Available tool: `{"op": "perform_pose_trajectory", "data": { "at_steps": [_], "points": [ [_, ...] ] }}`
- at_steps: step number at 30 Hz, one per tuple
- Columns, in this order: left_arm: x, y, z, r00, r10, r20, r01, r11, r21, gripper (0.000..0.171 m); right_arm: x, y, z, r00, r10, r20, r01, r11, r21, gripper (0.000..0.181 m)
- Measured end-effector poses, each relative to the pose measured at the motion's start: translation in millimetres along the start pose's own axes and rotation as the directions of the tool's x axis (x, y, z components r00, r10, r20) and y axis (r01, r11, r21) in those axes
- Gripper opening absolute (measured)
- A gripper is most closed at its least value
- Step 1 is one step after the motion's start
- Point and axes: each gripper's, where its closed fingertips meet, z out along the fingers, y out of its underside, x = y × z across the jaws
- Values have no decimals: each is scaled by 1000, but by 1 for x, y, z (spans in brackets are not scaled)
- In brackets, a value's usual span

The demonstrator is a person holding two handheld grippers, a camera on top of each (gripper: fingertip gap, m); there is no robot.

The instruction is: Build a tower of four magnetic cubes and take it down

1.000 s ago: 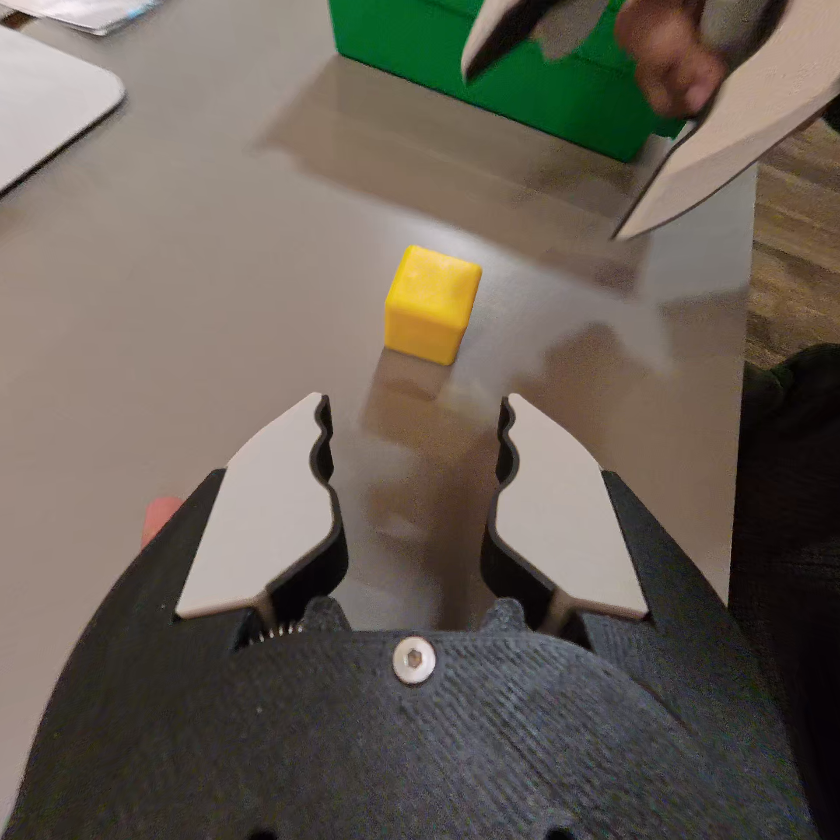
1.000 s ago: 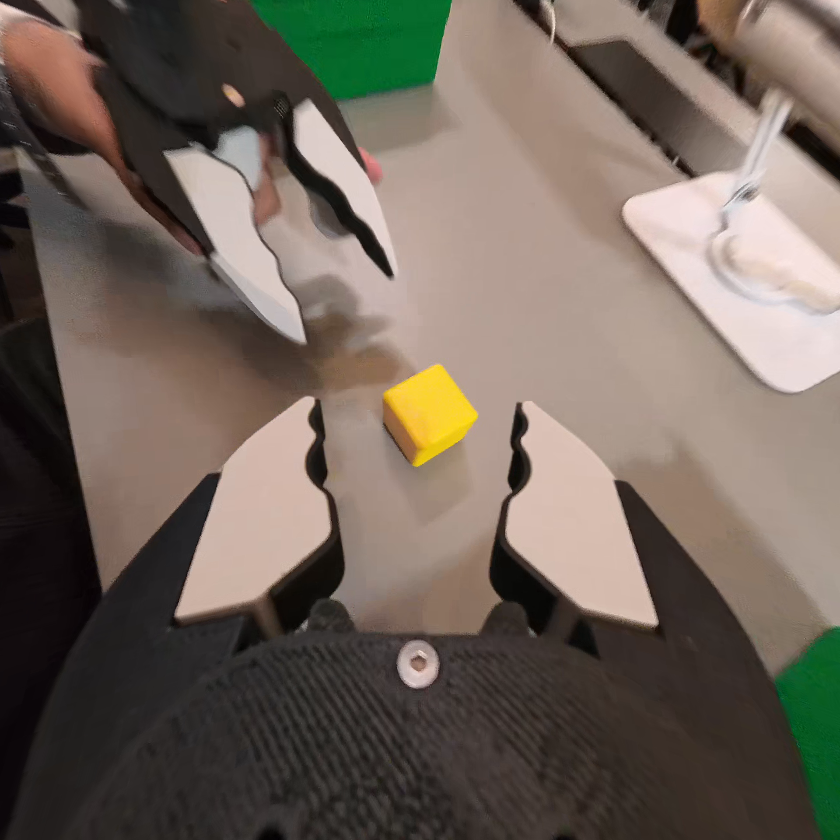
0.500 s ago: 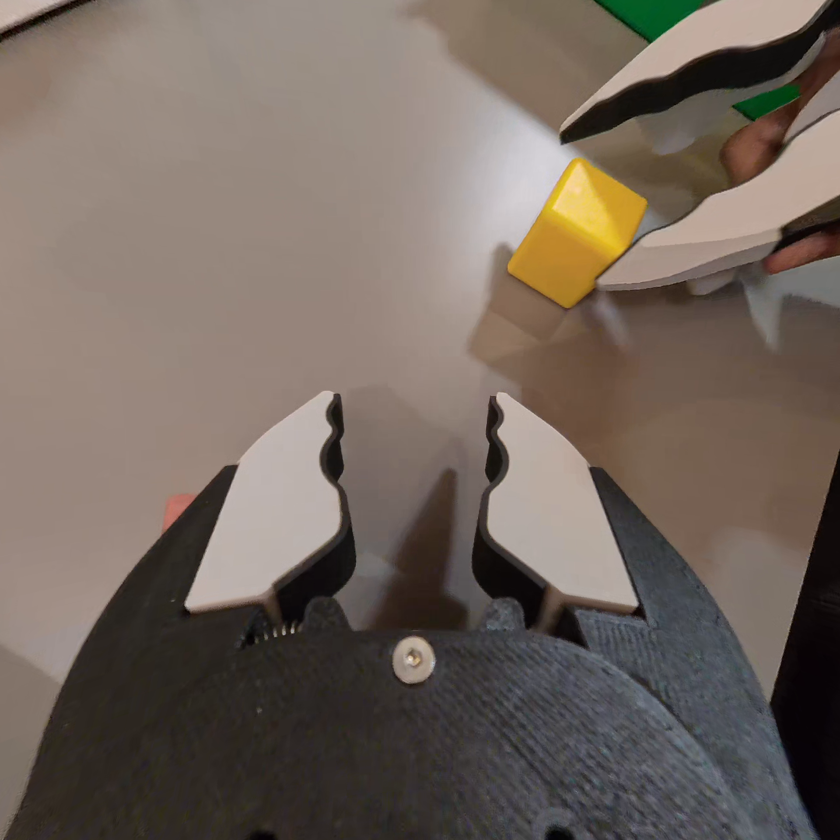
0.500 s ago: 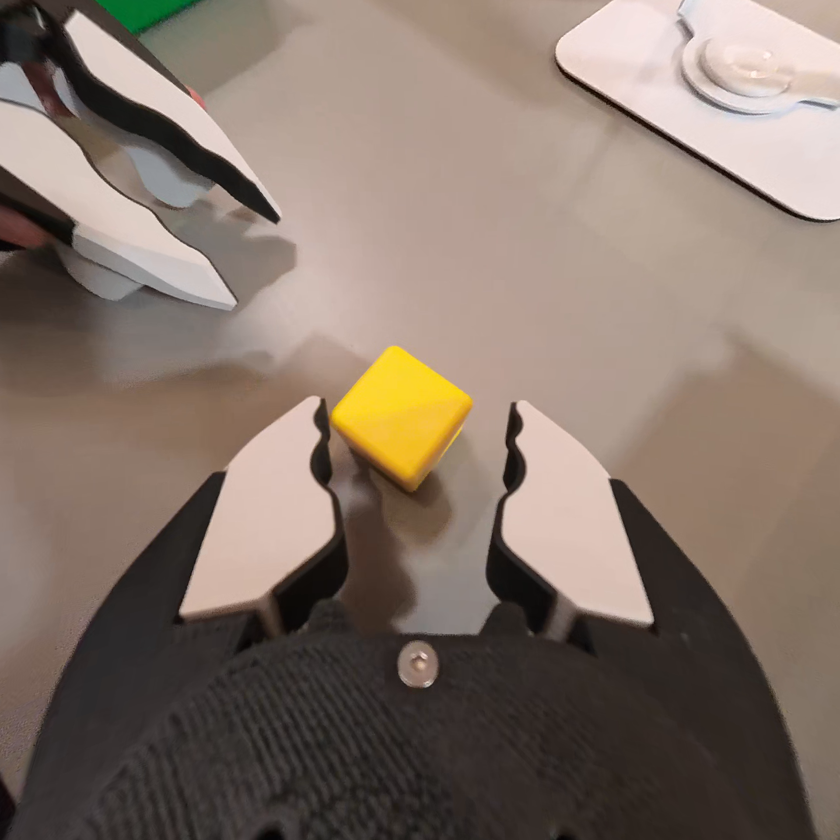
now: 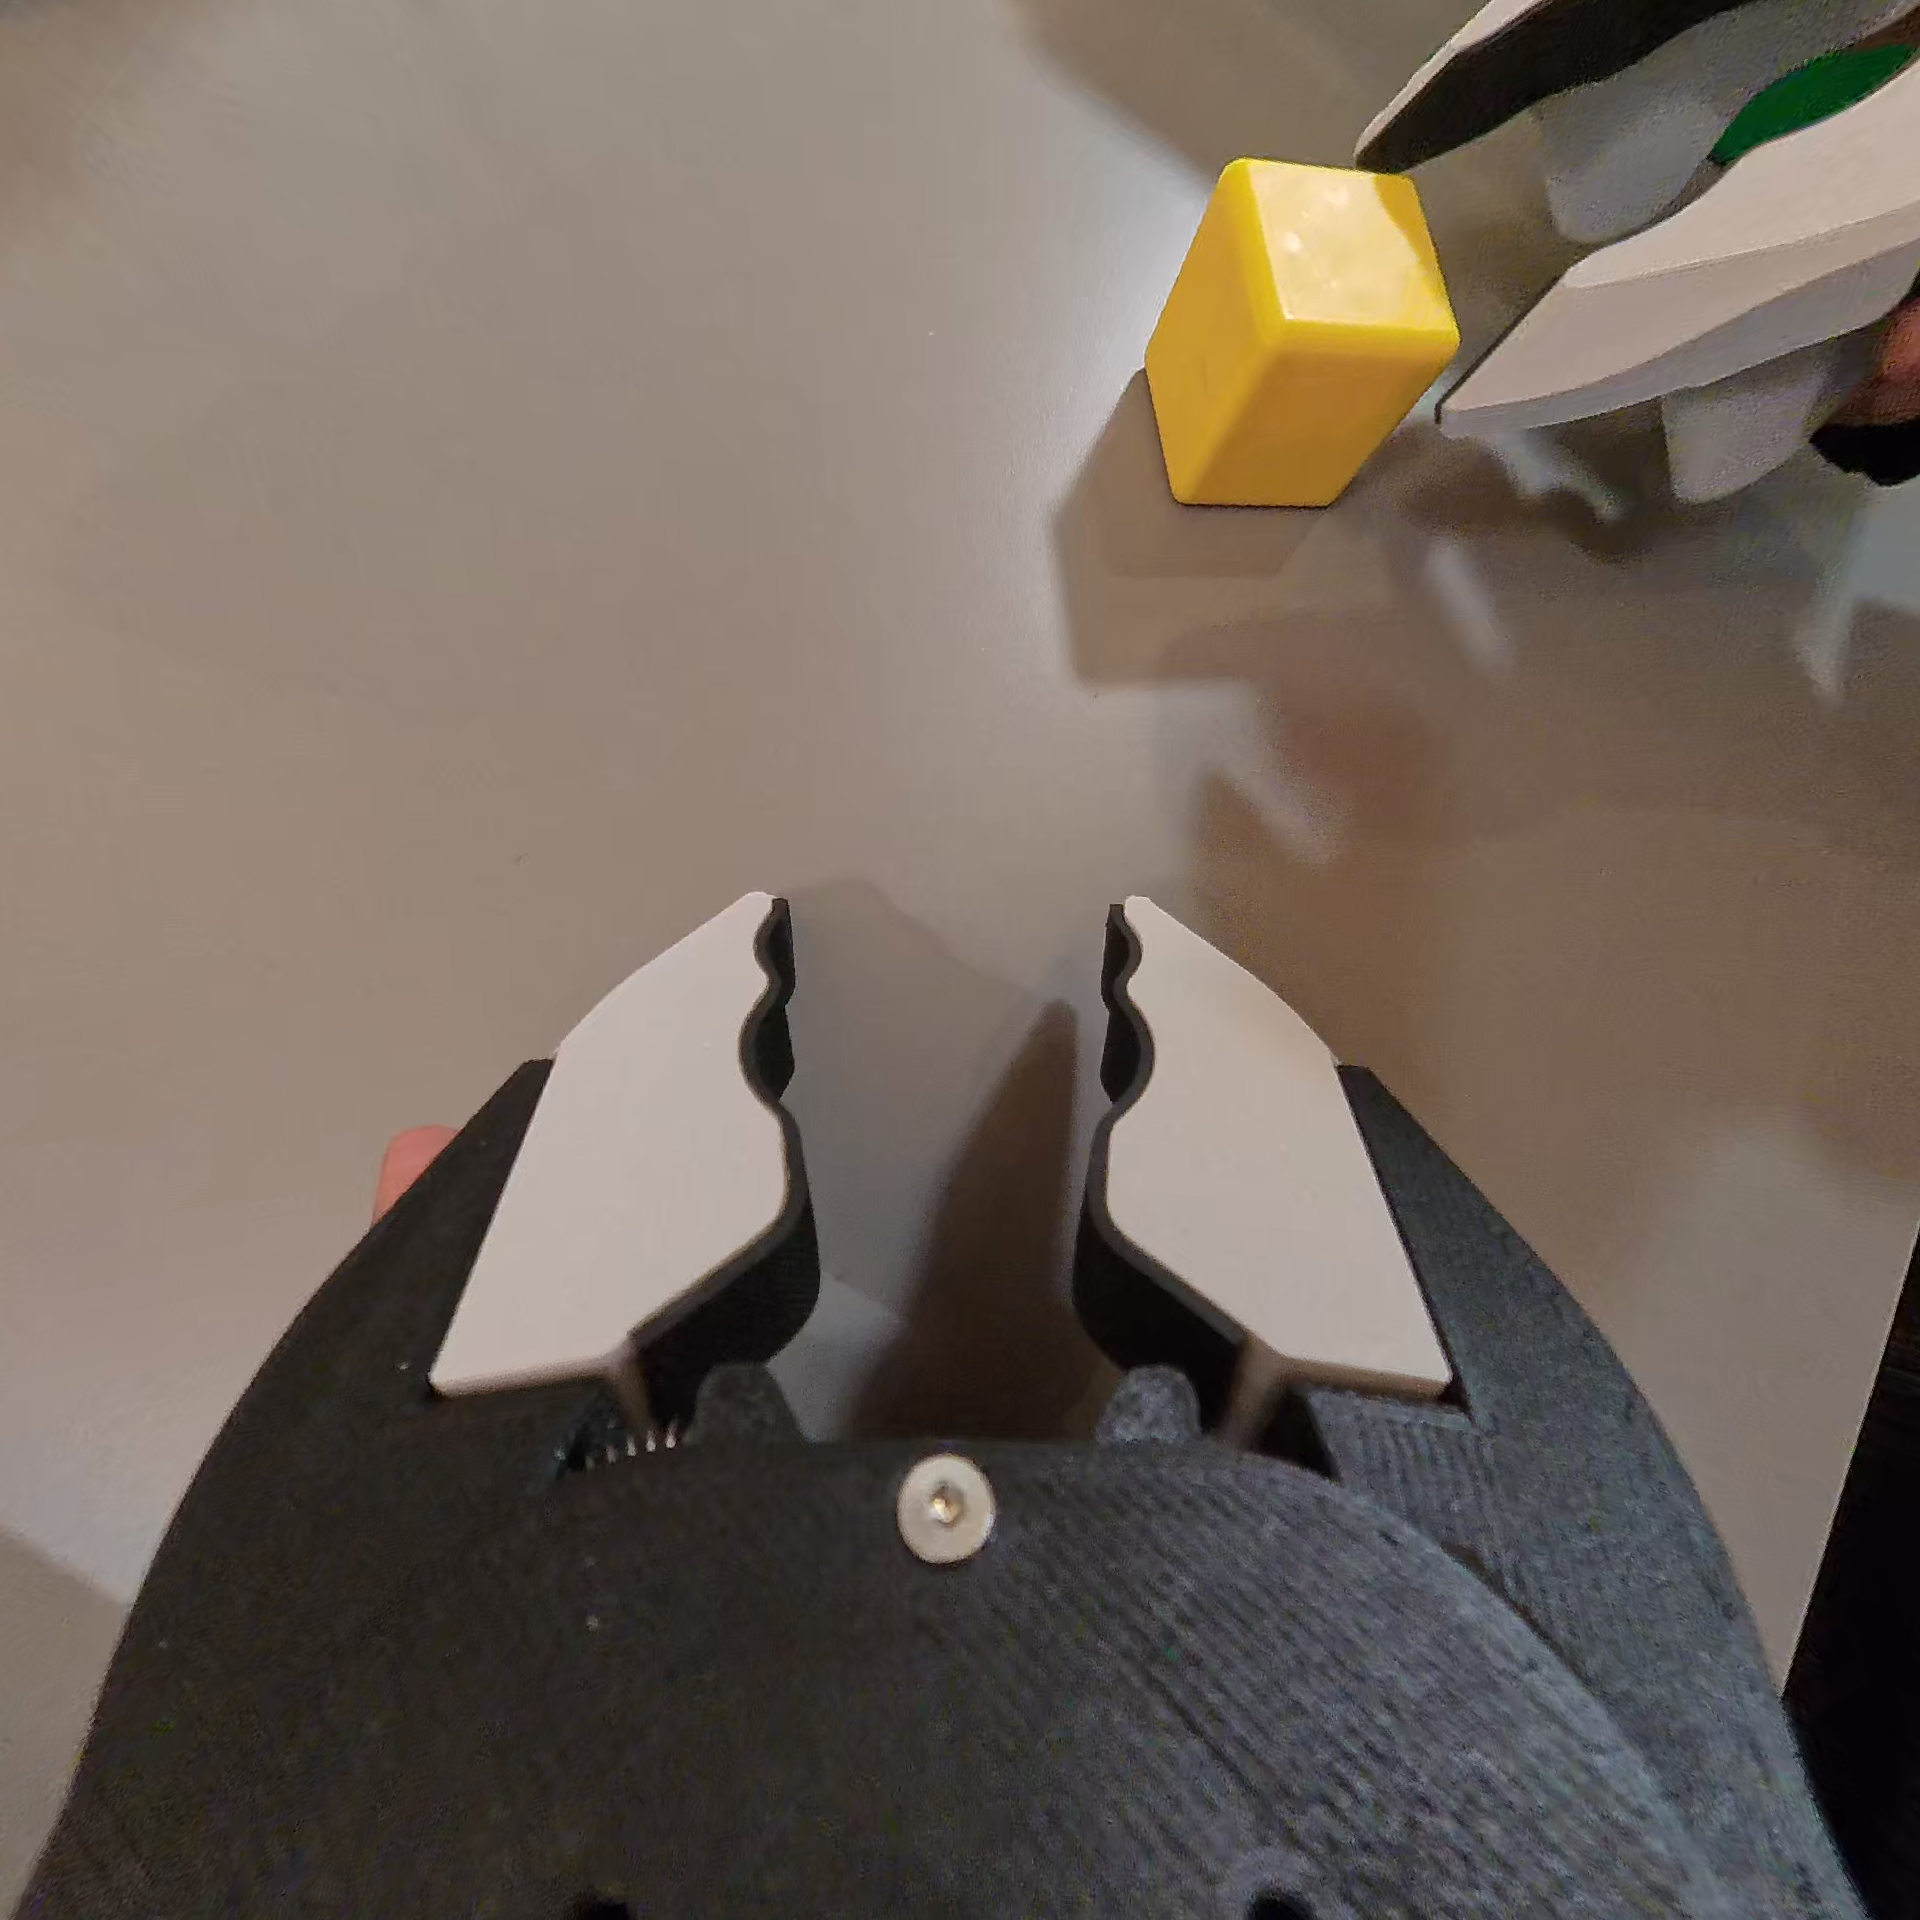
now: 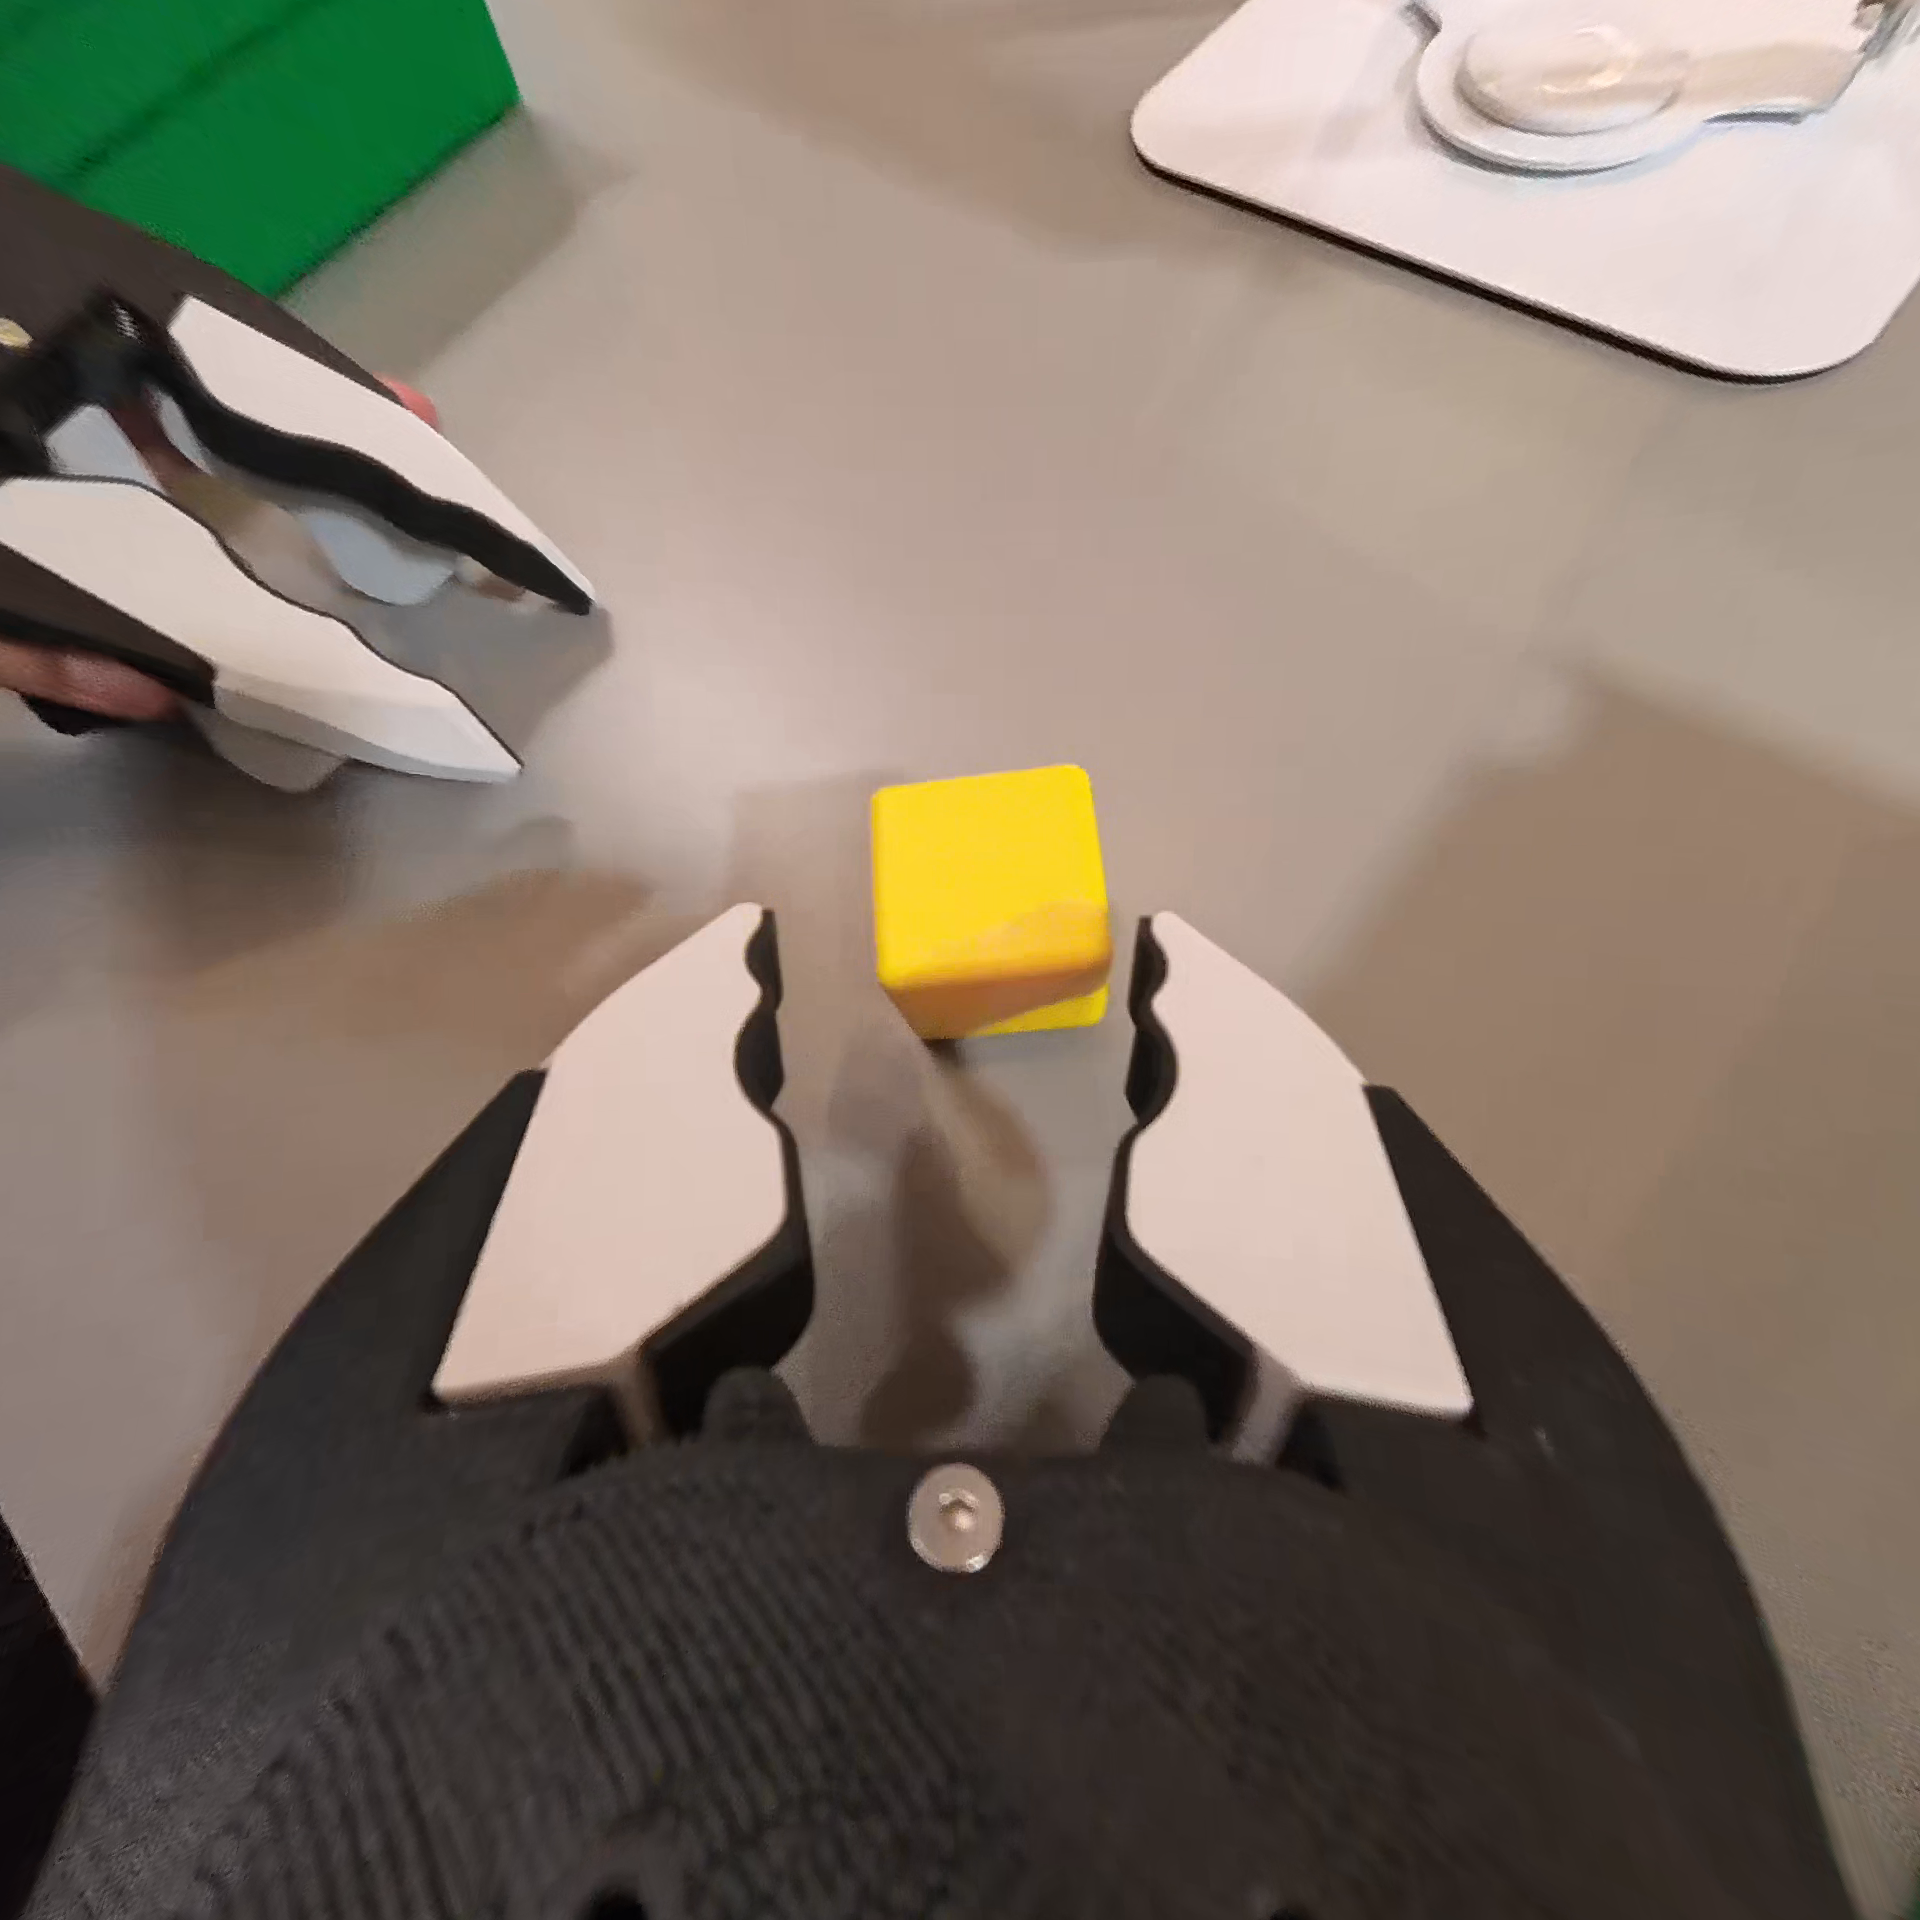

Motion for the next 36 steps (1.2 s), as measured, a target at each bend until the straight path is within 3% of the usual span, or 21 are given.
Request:
{"op": "perform_pose_trajectory", "data": {
  "at_steps": [5, 7, 11, 17, 20, 24, 28, 33, 36],
  "points": [
    [0, 0, 0, 1000, 3, 1, -3, 1000, 0, 57, 8, 4, 13, 987, -132, -88, 131, 991, -19, 63],
    [0, 0, 0, 1000, 4, 0, -4, 1000, 2, 57, 6, 4, 16, 989, -126, -75, 126, 992, -11, 50],
    [1, -1, 0, 1000, 2, -5, -2, 1000, 5, 57, -2, -6, 10, 994, -109, -3, 109, 993, 34, 49],
    [1, -1, -1, 1000, 0, -8, 0, 1000, 7, 56, -32, -42, -41, 984, -39, 171, 14, 989, 148, 49],
    [2, -1, -1, 1000, 0, -5, 0, 1000, 9, 56, -33, -52, -86, 986, 18, 168, -54, 976, 211, 49],
    [4, -1, 0, 1000, 0, -13, 0, 1000, 12, 55, 18, -47, -166, 993, 14, -118, 11, 978, 210, 49],
    [8, -2, 2, 999, 5, -32, -5, 1000, 6, 55, 104, -9, -231, 901, 3, -434, 10, 1000, 28, 49],
    [13, -9, 3, 999, 24, -31, -24, 1000, 16, 55, 183, 78, -231, 866, 30, -499, -182, 949, -259, 49],
    [17, -15, 1, 999, 48, -16, -47, 998, 29, 55, 206, 107, -223, 868, 17, -497, -237, 893, -383, 49]
  ]
}}
